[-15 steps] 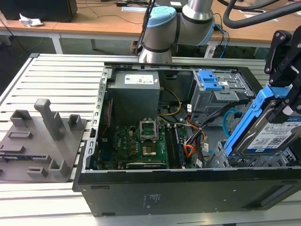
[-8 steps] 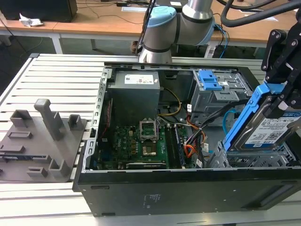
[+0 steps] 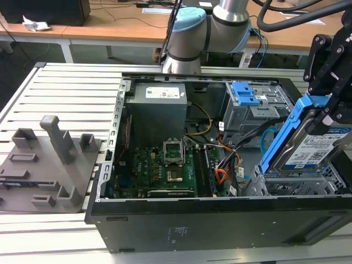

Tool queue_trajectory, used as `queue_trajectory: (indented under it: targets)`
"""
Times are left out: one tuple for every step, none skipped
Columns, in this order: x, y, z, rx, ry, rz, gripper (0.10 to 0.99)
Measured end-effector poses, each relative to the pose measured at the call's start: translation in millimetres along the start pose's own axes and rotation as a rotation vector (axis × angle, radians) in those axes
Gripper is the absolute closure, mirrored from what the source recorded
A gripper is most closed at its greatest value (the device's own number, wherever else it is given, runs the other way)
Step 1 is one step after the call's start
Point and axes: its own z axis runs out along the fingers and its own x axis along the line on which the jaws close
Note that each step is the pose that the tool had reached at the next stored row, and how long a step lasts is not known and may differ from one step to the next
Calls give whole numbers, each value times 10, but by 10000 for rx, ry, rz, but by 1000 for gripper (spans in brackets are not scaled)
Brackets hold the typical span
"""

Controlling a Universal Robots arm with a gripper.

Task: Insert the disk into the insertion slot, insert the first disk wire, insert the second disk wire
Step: 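Insert the disk into the insertion slot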

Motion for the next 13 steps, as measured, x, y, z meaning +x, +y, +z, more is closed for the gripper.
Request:
queue_trajectory:
  targets:
    - [0, -2, 6, -1, 0, -1, 722]
    - [0, -3, 17, 0, 0, -2, 722]
    - [0, -5, 30, -1, -1, -2, 722]
    - [0, -6, 40, -1, 0, -2, 722]
    - [0, -6, 50, 0, 0, -2, 722]
    - [0, -7, 61, -1, -1, -2, 722]
    - [0, -8, 82, -1, 0, -1, 722]
    - [0, -8, 95, 0, -1, -1, 722]
    - [-1, -9, 109, 0, -1, -1, 722]
    - [-1, -9, 126, -1, 0, -1, 722]
    - [-1, -10, 134, 0, 0, -2, 722]
    - [-1, -10, 141, 0, 0, -2, 722]
    - [-1, -10, 151, -1, 0, -2, 722]
